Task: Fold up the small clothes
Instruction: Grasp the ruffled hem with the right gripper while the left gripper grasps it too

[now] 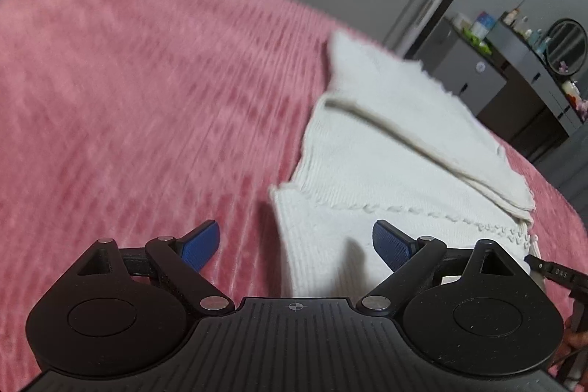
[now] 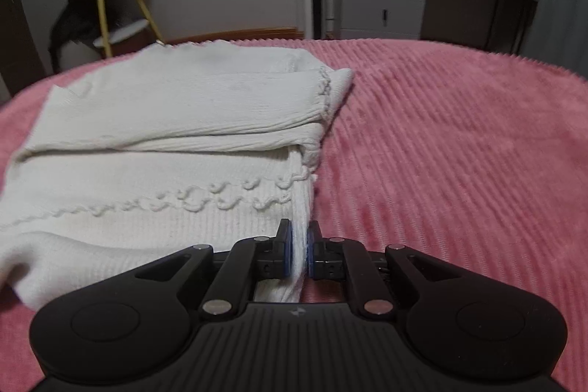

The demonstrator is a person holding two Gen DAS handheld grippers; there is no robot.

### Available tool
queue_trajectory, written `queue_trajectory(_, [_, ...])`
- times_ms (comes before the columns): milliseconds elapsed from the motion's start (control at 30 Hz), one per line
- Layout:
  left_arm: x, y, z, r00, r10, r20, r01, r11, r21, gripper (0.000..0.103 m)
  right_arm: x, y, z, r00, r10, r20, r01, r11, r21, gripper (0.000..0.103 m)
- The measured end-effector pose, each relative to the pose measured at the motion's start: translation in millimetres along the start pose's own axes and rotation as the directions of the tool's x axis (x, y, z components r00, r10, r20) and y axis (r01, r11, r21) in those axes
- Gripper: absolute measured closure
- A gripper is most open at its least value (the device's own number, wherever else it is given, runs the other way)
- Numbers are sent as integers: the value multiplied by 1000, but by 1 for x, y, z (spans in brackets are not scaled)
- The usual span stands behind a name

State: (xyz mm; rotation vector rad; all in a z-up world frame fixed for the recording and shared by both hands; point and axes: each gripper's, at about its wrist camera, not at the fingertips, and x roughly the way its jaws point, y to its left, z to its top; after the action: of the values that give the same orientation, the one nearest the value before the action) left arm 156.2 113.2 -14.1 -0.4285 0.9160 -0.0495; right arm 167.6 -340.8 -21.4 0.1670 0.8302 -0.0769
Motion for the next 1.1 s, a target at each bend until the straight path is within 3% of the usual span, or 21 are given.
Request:
queue_trajectory(133, [11,12,0,995,-78,-56,74,994,-84,30,-2,-12,-5,996,85,-9,-84,992,92,93])
queue_trajectory(333, [17,-9,-5,996,-81,-32,82,995,54,59,2,-14,-6,994,108,-22,-105,989,104,78])
queue_trajectory(467, [15,-19,-5,999,-47,-5,48,992,121,78,1,-9,-5,996,85,-19,-83,993,87,80])
queue_trajectory(500, [13,-20,-6,999,-50,1,49,991,123,82,-2,-7,-6,998,65,-13,-64,995,75,88])
queue_trajectory(633, [6,-21,-5,998,-59,28,55,991,124,87,-12,1,-5,999,7,39,-9,999,36,94])
queue_trajectory(867, [-15,-35,4,995,-52,87,35,981,190,88,-34,-3,-2,992,-8,123,-1,997,73,94])
queue_trajectory(900, [-18,-37,7,994,-51,96,31,979,202,88,-37,-3,-3,991,-10,133,1,998,69,99])
queue_trajectory(1100, [-26,-41,20,989,-50,138,16,972,236,92,-41,-3,-8,987,58,153,-69,996,63,103])
